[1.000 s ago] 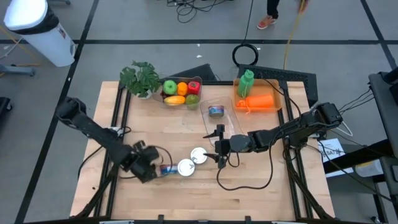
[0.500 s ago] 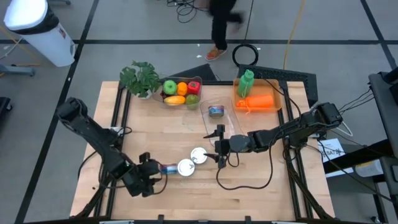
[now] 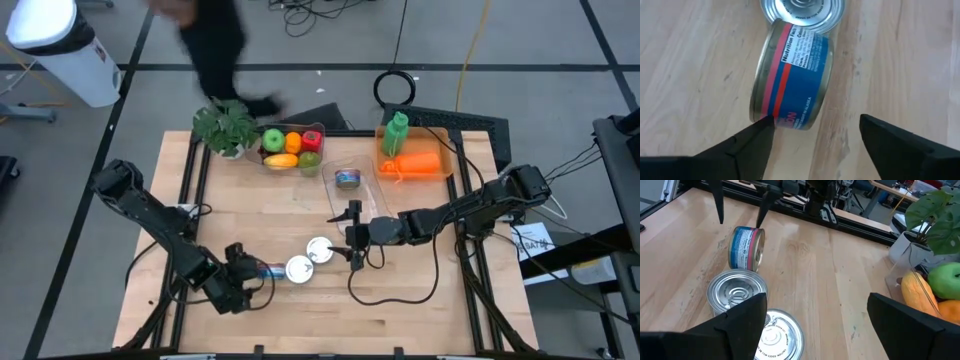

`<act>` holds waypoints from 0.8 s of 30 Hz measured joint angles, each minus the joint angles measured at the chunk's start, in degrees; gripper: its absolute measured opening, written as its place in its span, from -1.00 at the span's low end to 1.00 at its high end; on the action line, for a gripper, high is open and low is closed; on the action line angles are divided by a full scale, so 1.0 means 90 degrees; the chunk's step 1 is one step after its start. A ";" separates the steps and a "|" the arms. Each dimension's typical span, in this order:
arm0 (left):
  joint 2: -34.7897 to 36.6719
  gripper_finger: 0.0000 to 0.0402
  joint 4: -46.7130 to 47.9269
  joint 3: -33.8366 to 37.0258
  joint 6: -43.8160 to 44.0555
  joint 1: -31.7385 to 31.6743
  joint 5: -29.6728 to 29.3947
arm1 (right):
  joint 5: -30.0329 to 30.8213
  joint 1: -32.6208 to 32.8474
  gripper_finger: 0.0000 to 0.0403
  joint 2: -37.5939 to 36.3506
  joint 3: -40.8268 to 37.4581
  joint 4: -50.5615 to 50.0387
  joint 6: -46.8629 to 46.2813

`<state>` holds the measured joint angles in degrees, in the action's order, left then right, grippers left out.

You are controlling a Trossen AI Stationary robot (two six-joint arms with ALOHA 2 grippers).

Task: Pick & Place Food Item
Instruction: Put the blue tuna can into the bottom transparent bin

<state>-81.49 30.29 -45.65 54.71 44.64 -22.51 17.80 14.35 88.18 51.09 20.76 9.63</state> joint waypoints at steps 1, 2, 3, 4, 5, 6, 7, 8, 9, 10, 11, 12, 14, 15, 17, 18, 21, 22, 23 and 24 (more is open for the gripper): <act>0.0000 0.55 -0.0001 0.0000 -0.0106 0.0000 0.0001 | -0.0002 -0.0001 0.61 0.0000 0.0000 0.0001 0.0000; 0.0000 0.58 -0.0001 0.0000 -0.0220 0.0000 0.0001 | -0.0003 -0.0001 0.61 0.0000 0.0000 0.0001 0.0000; 0.0000 0.60 0.0008 0.0000 -0.0334 0.0000 0.0001 | -0.0005 0.0000 0.61 0.0000 0.0000 0.0000 0.0000; 0.0000 0.61 0.0042 0.0000 -0.0449 0.0000 -0.0007 | -0.0003 0.0000 0.61 0.0000 0.0000 -0.0001 0.0000; 0.0000 0.62 0.0112 0.0000 -0.0538 0.0000 -0.0039 | -0.0005 0.0000 0.61 0.0000 0.0000 -0.0003 0.0000; 0.0000 0.62 0.0190 0.0000 -0.0563 0.0000 -0.0097 | -0.0005 0.0000 0.61 0.0000 0.0000 -0.0003 0.0001; 0.0000 0.62 0.0289 0.0000 -0.0570 0.0000 -0.0162 | -0.0005 0.0000 0.61 0.0000 0.0000 -0.0003 0.0000; 0.0000 0.60 0.0381 0.0000 -0.0515 -0.0004 -0.0198 | -0.0005 0.0000 0.61 0.0000 0.0000 -0.0003 0.0000; 0.0000 0.59 0.0473 0.0000 -0.0425 -0.0007 -0.0233 | -0.0005 0.0000 0.61 0.0000 0.0000 -0.0003 0.0001; 0.0000 0.57 0.0552 0.0002 -0.0348 -0.0007 -0.0263 | -0.0005 0.0000 0.61 0.0000 0.0000 -0.0003 0.0000; 0.0000 0.55 0.0587 0.0002 -0.0301 -0.0005 -0.0319 | -0.0005 0.0000 0.61 0.0000 0.0000 -0.0003 0.0002; 0.0000 0.52 0.0581 0.0002 -0.0260 -0.0005 -0.0381 | -0.0007 0.0000 0.61 0.0000 0.0000 -0.0003 0.0001; 0.0000 0.48 0.0531 0.0002 -0.0262 -0.0005 -0.0587 | -0.0007 0.0000 0.61 0.0000 0.0000 -0.0003 0.0000; 0.0000 0.45 0.0499 0.0002 -0.0290 -0.0005 -0.0701 | -0.0007 0.0000 0.61 0.0000 0.0000 -0.0003 0.0002; 0.0000 0.40 0.0408 0.0002 -0.0430 -0.0005 -0.0849 | -0.0007 0.0000 0.61 0.0000 0.0000 -0.0003 0.0000; 0.0000 0.38 0.0367 0.0002 -0.0490 -0.0008 -0.0885 | -0.0007 0.0000 0.61 0.0000 0.0000 -0.0003 0.0000; -0.0127 0.33 0.0123 0.0002 -0.0846 -0.0105 -0.0893 | -0.0007 0.0000 0.61 0.0000 0.0000 -0.0002 0.0000; -0.0196 0.31 0.0062 0.0002 -0.0940 -0.0134 -0.0895 | -0.0007 0.0000 0.61 0.0000 0.0000 -0.0001 0.0001; -0.0253 0.29 0.0012 0.0005 -0.0997 -0.0156 -0.0895 | -0.0007 0.0000 0.61 0.0000 0.0000 -0.0003 0.0000; -0.0306 0.28 -0.0055 0.0007 -0.1051 -0.0180 -0.0895 | -0.0008 0.0000 0.61 0.0000 0.0000 0.0000 0.0000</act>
<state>-84.25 29.80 -45.58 45.25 43.02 -30.57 17.73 14.35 88.18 51.09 20.75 9.63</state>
